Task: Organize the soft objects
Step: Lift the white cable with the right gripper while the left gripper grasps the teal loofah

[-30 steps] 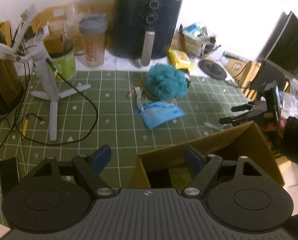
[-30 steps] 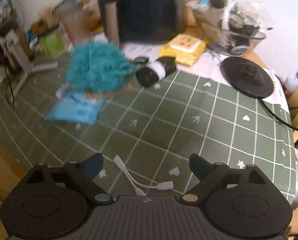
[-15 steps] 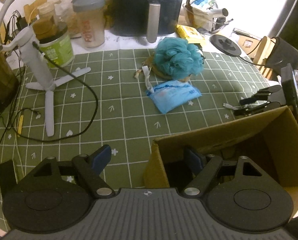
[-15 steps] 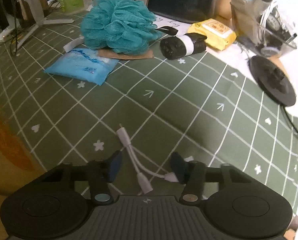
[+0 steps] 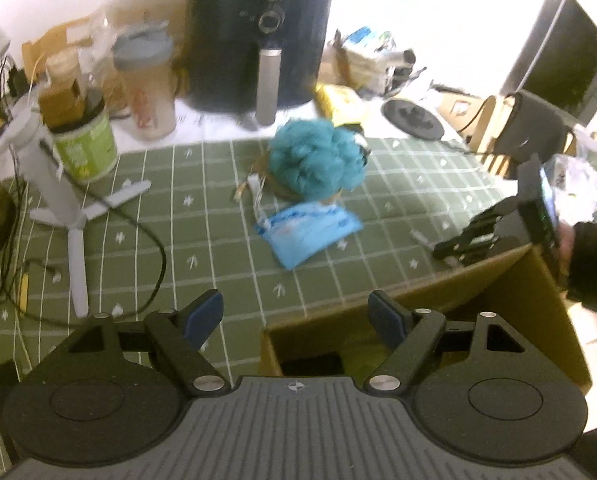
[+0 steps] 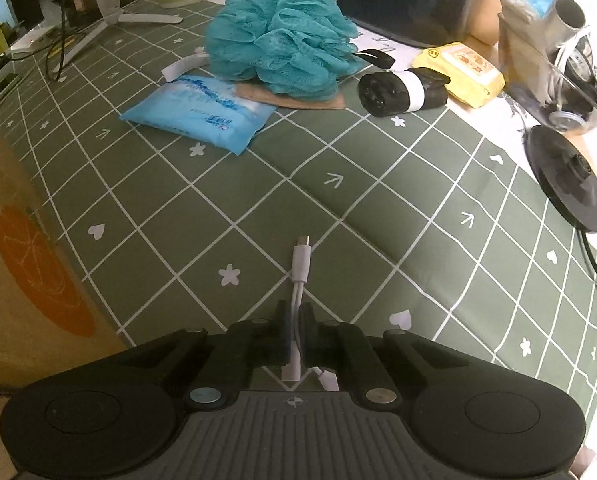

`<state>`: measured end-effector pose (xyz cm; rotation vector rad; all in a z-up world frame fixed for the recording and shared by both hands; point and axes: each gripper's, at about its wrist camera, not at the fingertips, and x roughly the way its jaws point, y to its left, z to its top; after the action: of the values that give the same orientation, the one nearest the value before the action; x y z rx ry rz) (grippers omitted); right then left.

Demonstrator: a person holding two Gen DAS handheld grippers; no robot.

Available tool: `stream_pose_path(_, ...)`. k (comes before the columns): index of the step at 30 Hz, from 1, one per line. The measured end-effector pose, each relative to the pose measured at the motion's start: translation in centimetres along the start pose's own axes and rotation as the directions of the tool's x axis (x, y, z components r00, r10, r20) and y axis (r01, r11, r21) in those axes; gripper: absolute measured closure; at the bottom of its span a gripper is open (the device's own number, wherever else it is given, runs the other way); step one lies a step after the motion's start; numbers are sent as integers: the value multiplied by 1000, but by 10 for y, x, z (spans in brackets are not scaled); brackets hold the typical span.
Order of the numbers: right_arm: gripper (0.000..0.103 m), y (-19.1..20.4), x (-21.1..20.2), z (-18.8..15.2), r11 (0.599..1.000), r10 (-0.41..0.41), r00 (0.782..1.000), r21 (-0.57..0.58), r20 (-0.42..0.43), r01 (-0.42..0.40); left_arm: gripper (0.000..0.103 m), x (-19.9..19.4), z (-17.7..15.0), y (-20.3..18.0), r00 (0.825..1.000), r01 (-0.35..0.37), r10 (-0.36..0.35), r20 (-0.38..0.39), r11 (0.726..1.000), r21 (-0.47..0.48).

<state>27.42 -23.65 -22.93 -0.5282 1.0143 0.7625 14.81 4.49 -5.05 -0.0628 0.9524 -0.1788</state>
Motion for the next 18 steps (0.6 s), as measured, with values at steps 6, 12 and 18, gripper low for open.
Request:
stream_pose_path(6, 98, -12, -17, 0, 997, -12, 999, 77, 36, 9, 23, -4, 25, -1, 998, 10, -12, 54, 999, 38)
stream_pose_path(12, 99, -21, -47, 0, 984, -40, 996, 178, 86, 24, 23, 3, 46, 0, 996, 29, -35, 77, 997, 77)
stream_pose_path(18, 99, -21, -82, -7, 956, -67, 987, 293, 146, 21, 23, 17, 64, -1, 996, 46, -55, 76, 992, 114)
